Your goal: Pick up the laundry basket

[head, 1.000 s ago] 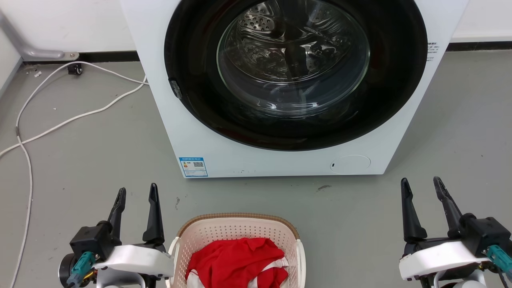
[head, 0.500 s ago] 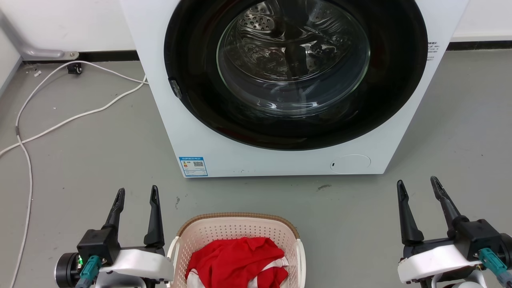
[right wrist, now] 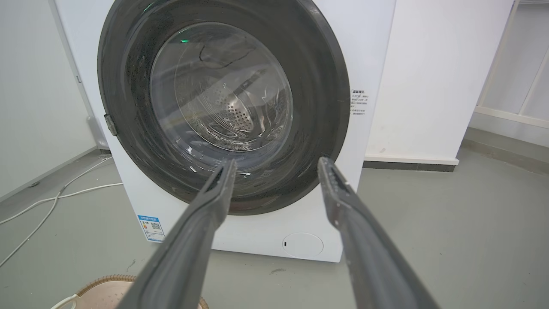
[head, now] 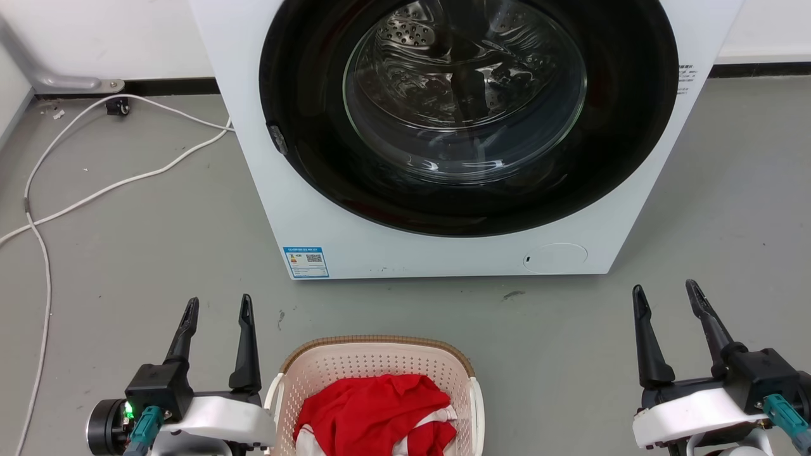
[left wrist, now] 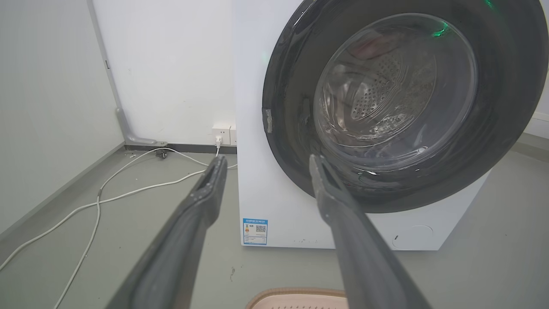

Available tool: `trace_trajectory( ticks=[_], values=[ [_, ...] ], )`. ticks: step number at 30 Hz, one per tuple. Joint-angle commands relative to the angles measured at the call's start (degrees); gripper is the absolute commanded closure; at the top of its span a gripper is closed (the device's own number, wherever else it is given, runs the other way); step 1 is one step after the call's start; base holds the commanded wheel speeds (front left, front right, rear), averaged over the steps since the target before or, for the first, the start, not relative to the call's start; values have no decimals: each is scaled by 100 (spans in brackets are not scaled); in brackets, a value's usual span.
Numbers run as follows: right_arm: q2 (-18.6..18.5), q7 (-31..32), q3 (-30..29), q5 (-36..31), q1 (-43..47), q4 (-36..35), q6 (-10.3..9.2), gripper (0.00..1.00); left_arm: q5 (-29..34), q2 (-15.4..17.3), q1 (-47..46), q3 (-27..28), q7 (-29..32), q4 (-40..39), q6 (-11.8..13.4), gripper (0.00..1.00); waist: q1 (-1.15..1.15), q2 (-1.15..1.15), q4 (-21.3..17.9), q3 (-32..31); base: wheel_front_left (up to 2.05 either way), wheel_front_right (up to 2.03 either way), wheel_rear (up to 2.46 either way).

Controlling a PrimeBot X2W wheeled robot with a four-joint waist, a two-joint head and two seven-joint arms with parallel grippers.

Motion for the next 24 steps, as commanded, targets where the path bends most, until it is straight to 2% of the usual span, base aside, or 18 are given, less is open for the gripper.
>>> trace_trajectory(
  ticks=[1,10,13,17,24],
  values=[
    [-15,-14,-1,54,9,9,-2,0,-14,15,43,16,-30,5,11,0,0,0,-1,4,0,0,0],
    [-15,-14,17,103,20,35,-2,0,-23,15,50,22,-30,20,25,0,0,0,2,10,0,0,0],
    [-15,-14,31,101,0,20,-2,0,-38,17,20,95,-29,26,143,0,0,0,-1,24,0,0,0],
    [-14,-14,71,125,-62,20,-2,0,61,14,-48,171,-27,49,172,0,0,0,-11,78,0,0,0],
    [-12,-13,460,242,-355,505,-2,0,226,30,-373,374,-23,435,-37,0,0,0,-14,388,0,0,0]
  ],
)
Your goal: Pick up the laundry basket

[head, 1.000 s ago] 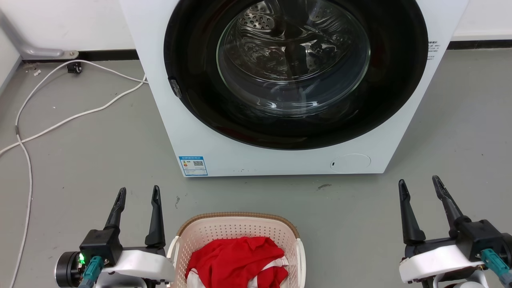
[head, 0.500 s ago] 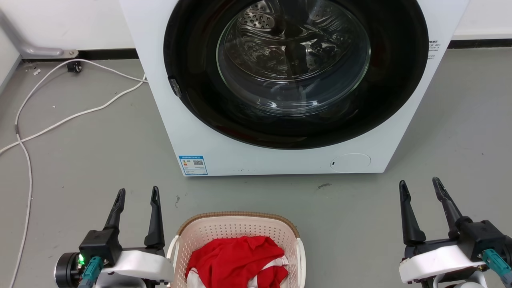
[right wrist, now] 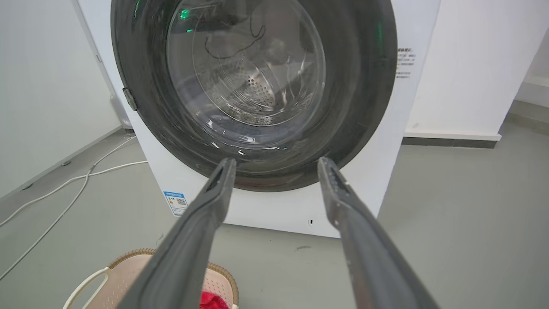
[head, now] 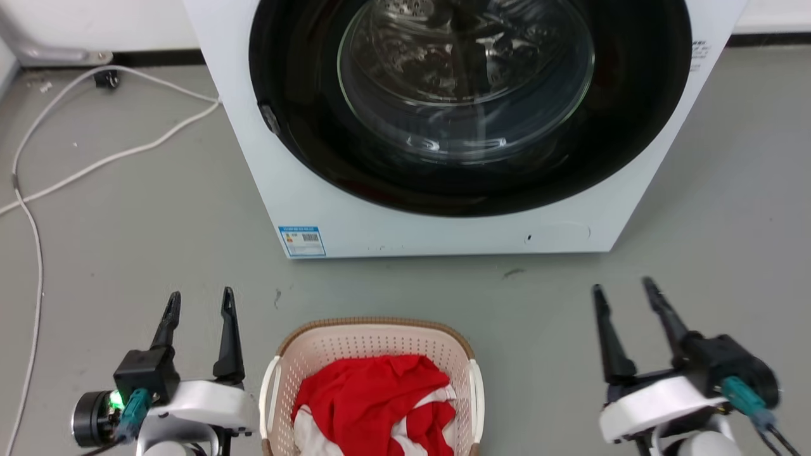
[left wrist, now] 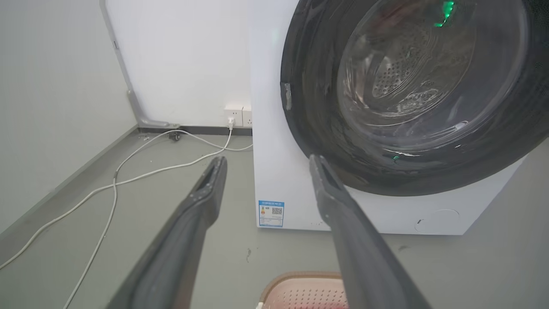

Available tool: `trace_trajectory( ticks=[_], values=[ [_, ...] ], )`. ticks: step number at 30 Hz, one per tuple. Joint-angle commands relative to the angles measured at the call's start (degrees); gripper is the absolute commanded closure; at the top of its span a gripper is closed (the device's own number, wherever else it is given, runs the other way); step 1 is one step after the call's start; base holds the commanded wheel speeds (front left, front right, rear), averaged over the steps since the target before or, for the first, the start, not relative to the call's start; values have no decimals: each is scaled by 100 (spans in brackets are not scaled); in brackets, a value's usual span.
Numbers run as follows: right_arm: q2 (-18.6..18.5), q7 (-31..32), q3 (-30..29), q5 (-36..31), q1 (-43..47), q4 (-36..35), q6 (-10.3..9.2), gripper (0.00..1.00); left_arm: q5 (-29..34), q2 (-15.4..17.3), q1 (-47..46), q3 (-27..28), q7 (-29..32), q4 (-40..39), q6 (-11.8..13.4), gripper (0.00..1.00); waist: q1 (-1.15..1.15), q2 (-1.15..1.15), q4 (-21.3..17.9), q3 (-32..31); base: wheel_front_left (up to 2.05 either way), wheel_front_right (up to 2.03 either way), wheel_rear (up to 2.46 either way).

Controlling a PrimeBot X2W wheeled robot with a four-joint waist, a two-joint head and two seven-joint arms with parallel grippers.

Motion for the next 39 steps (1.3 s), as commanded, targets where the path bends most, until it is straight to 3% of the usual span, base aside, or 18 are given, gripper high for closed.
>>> trace_trajectory(
  ticks=[1,7,17,28,39],
  values=[
    [-10,-14,112,13,-151,169,-2,0,-8,27,-173,46,-16,194,-71,0,0,0,15,166,0,0,0],
    [-8,-14,624,12,-780,931,-2,0,-52,262,-769,167,-15,933,-279,0,0,0,42,706,0,0,0],
    [-9,-13,1329,37,-1905,2439,-3,0,-118,783,-1827,3,-15,2711,-381,0,0,0,38,1668,0,0,0],
    [-7,-13,1981,403,-2809,4020,-3,0,-442,1067,-2806,-685,-16,4235,-400,0,0,0,36,2411,0,0,0],
    [-7,-13,2651,1129,-3348,4896,-3,0,-910,1141,-3448,-1370,-16,5092,-401,0,0,0,74,2939,0,0,0]
  ],
)
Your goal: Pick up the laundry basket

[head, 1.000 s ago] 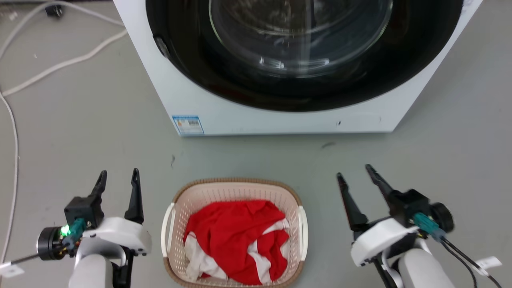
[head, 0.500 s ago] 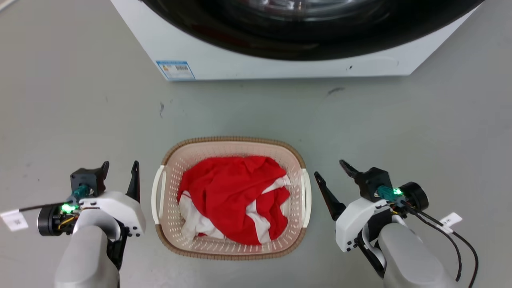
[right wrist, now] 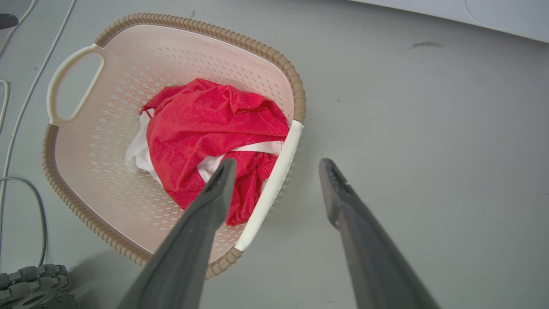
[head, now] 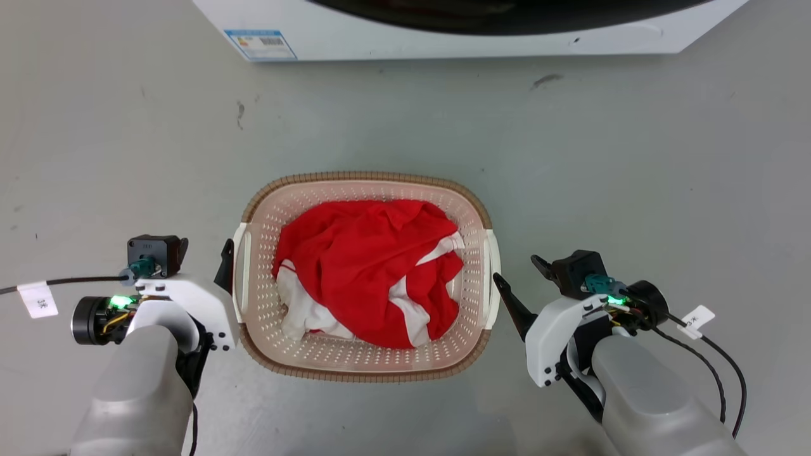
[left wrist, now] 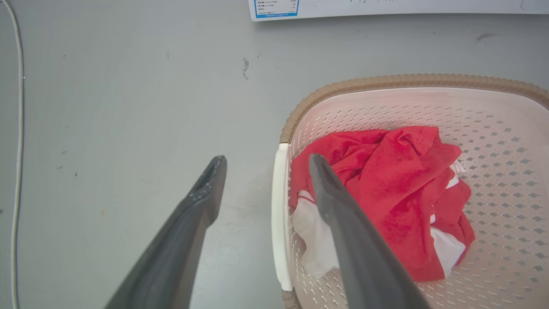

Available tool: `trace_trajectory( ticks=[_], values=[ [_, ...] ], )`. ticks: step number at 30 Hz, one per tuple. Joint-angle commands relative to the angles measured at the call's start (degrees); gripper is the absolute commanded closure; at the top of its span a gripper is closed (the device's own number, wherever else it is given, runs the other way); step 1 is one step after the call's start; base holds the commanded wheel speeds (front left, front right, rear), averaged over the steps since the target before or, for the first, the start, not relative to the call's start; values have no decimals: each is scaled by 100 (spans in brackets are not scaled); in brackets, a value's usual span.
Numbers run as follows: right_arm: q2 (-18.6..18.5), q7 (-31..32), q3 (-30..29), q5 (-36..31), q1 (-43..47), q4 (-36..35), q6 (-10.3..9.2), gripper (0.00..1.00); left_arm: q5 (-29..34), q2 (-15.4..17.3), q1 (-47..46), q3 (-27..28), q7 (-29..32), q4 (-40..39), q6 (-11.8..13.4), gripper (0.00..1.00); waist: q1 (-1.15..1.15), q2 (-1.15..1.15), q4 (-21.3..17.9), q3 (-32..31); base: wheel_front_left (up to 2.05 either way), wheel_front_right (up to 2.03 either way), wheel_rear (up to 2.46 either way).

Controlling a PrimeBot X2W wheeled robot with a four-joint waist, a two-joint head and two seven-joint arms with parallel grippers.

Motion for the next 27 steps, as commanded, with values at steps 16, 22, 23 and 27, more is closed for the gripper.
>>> trace_trajectory(
  ticks=[16,22,23,27],
  values=[
    [-4,-12,745,816,-697,596,-4,0,-721,9,-758,-957,-2,780,-9,0,-1,0,107,887,0,0,0],
    [-4,-12,916,966,-838,682,-4,0,-913,-15,-894,-1214,115,913,-9,0,-1,0,129,1097,0,0,0],
    [-4,-12,940,993,-877,691,-4,0,-941,-19,-916,-1254,135,927,-9,0,-1,0,135,1134,0,0,0],
    [-5,-11,1059,1063,-969,767,-4,0,-1059,-25,-1017,-1399,177,967,-9,0,-1,0,151,1264,0,0,0]
  ],
)
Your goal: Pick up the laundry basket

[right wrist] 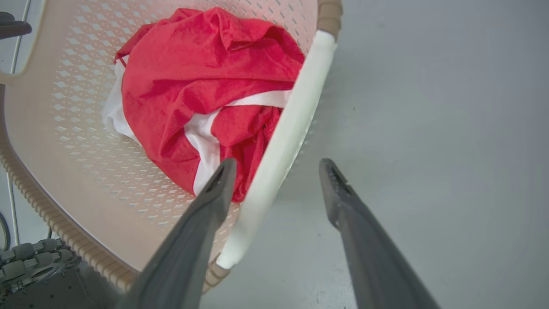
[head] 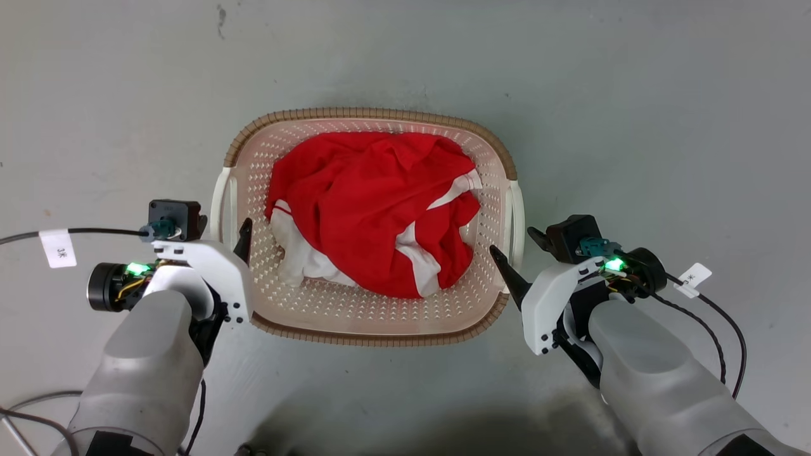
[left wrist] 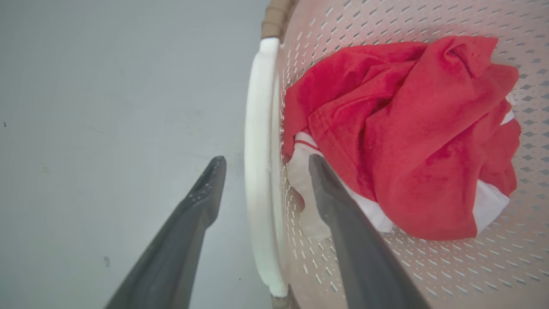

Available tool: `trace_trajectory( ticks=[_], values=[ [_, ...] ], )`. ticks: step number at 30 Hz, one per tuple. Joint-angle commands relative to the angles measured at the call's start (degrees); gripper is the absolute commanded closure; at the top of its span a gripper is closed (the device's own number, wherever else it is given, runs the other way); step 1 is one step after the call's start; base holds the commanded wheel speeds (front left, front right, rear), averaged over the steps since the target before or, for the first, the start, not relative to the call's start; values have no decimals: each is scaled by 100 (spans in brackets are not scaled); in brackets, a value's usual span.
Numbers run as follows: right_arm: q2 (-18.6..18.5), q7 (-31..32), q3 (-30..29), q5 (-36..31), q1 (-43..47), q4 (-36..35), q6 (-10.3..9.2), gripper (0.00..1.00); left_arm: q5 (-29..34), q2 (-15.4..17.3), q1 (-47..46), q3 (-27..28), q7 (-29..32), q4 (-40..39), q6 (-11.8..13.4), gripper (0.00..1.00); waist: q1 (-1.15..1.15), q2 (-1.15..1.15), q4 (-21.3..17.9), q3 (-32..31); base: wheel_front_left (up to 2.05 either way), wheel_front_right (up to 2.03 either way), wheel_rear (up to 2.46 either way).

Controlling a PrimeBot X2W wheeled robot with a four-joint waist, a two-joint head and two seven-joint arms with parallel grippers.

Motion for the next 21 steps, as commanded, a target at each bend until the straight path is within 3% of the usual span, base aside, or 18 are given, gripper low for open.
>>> trace_trajectory(
  ticks=[1,8,9,10,11,12,21],
  values=[
    [-4,-11,34,32,-117,38,-4,0,-44,-18,-93,-40,35,27,-8,0,0,0,8,66,0,0,0],
    [-4,-11,94,66,-264,176,-4,0,-196,-64,-249,-242,67,92,-8,0,0,0,31,243,0,0,0],
    [-4,-11,95,61,-281,184,-4,51,-199,-71,-265,-285,108,104,-8,8,0,0,33,261,0,0,0],
    [-5,-11,89,48,-308,185,-4,89,-203,-67,-293,-328,103,110,-8,59,0,0,36,277,0,0,0],
    [-5,-11,88,30,-323,185,-5,100,-213,-61,-324,-351,87,114,-8,86,0,0,38,292,0,0,0],
    [-20,-9,89,12,-347,188,-5,100,-260,-106,-342,-433,125,131,-9,100,0,0,44,307,0,0,0],
    [35,-12,256,105,-138,196,26,100,-438,-221,-130,-687,198,180,-3,100,0,0,76,-35,0,0,0]
  ],
)
